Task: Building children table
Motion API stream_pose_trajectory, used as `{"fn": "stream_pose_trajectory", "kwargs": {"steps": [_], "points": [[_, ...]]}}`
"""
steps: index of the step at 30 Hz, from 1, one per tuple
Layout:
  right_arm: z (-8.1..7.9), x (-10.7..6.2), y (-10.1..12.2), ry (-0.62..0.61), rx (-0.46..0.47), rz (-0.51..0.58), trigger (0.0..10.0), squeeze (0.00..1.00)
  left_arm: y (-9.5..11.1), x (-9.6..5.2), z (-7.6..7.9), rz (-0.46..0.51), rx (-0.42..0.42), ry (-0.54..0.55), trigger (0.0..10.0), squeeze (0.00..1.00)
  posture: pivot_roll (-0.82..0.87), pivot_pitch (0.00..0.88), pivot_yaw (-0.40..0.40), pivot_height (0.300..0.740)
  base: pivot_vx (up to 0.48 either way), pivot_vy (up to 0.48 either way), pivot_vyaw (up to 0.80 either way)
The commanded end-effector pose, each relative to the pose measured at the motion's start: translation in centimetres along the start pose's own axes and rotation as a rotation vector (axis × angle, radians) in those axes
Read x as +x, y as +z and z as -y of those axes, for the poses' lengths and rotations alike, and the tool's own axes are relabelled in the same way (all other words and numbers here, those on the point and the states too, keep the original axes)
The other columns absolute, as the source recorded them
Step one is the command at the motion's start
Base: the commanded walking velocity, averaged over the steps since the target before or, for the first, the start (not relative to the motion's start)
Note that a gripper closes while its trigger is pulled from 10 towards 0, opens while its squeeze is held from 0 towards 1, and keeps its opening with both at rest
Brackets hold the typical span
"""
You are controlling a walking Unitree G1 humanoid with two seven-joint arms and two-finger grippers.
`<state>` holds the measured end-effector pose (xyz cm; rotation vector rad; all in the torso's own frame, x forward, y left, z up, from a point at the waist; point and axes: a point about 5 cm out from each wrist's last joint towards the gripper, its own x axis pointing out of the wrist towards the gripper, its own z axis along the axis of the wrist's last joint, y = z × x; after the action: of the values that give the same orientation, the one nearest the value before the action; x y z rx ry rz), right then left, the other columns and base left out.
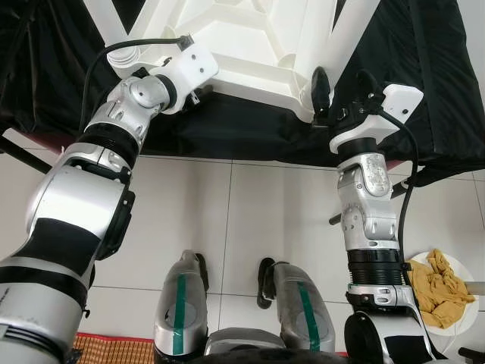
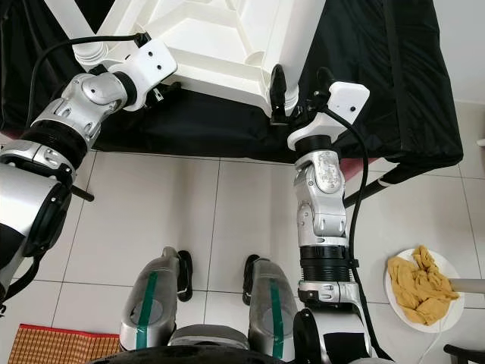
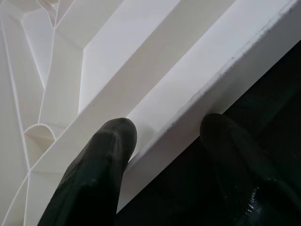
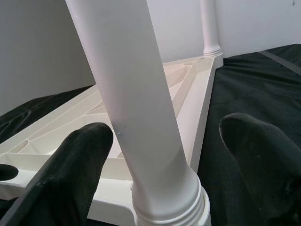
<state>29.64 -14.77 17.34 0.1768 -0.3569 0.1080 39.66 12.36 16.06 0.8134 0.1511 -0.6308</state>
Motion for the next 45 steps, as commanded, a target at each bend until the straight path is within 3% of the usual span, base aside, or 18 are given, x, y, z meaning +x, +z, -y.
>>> {"fn": "stream_pose_trajectory", "kwargs": {"steps": [1, 3, 7, 14, 16, 17, 21, 26, 32, 41, 42, 44, 45], "points": [[-0.1, -0.1, 0.1, -0.006, -0.001, 0.002, 10.0, 0.00, -3.2, -0.5, 2.9, -0.108, -0.015, -0.211, 10.0, 0.00, -0.02, 0.116, 0.051, 0.740, 0.000, 0.000, 0.00], [0.0, -0.1, 0.2, -0.011, -0.002, 0.002, 10.0, 0.00, -3.9, -1.1, 3.8, -0.107, -0.008, -0.364, 10.0, 0.00, -0.01, 0.122, 0.054, 0.740, 0.000, 0.000, 0.00], [0.0, -0.1, 0.2, -0.014, -0.002, 0.003, 10.0, 0.00, -4.2, -1.5, 4.0, -0.096, -0.005, -0.425, 10.0, 0.00, -0.01, 0.125, 0.055, 0.740, 0.000, 0.000, 0.00], [0.0, 0.1, 0.2, -0.015, -0.002, 0.005, 10.0, 0.00, -4.0, -1.4, 3.5, -0.085, 0.014, -0.391, 10.0, 0.00, -0.01, 0.127, 0.057, 0.740, 0.000, 0.000, 0.00], [-0.1, 0.2, 0.2, -0.016, 0.001, 0.008, 10.0, 0.00, -3.2, -1.2, 2.4, -0.068, 0.045, -0.316, 10.0, 0.00, -0.01, 0.129, 0.060, 0.740, 0.000, 0.000, 0.00], [-0.1, 0.2, 0.2, -0.017, 0.002, 0.009, 10.0, 0.00, -2.4, -0.9, 1.5, -0.051, 0.044, -0.242, 10.0, 0.00, -0.01, 0.129, 0.061, 0.740, 0.000, 0.000, 0.00], [-0.2, 0.1, 0.2, -0.020, 0.004, 0.010, 10.0, 0.00, -0.7, -0.6, -0.2, -0.005, 0.021, -0.114, 10.0, 0.00, -0.02, 0.130, 0.064, 0.740, 0.000, 0.000, 0.00], [-0.1, 0.1, 0.3, -0.023, 0.003, 0.011, 10.0, 0.00, 0.5, -0.4, -1.0, 0.040, -0.001, -0.072, 10.0, 0.00, -0.02, 0.130, 0.063, 0.740, 0.000, 0.000, 0.00], [0.0, 0.2, 0.4, -0.025, -0.001, 0.014, 10.0, 0.00, 1.8, 0.0, -0.7, 0.078, -0.005, -0.128, 10.0, 0.00, -0.03, 0.128, 0.060, 0.740, 0.000, 0.000, 0.00], [0.1, 0.2, 0.5, -0.026, -0.004, 0.018, 10.0, 0.00, 1.7, 0.0, 0.0, 0.068, 0.008, -0.217, 10.0, 0.00, -0.03, 0.127, 0.063, 0.740, 0.000, 0.000, 0.00], [0.1, 0.2, 0.5, -0.027, -0.005, 0.018, 10.0, 0.00, 1.6, 0.0, 0.2, 0.064, 0.016, -0.240, 9.5, 0.00, -0.03, 0.129, 0.064, 0.740, 0.000, 0.000, 0.00], [0.1, 0.2, 0.5, -0.029, -0.005, 0.019, 10.0, 0.00, 1.5, -0.1, 0.5, 0.064, 0.028, -0.288, 0.1, 0.00, -0.03, 0.130, 0.066, 0.740, 0.000, 0.000, 0.00], [0.1, 0.2, 0.5, -0.029, -0.005, 0.019, 10.0, 0.00, 1.5, -0.1, 0.5, 0.063, 0.028, -0.301, 0.0, 0.00, -0.03, 0.130, 0.066, 0.740, 0.000, 0.000, 0.00]]}}
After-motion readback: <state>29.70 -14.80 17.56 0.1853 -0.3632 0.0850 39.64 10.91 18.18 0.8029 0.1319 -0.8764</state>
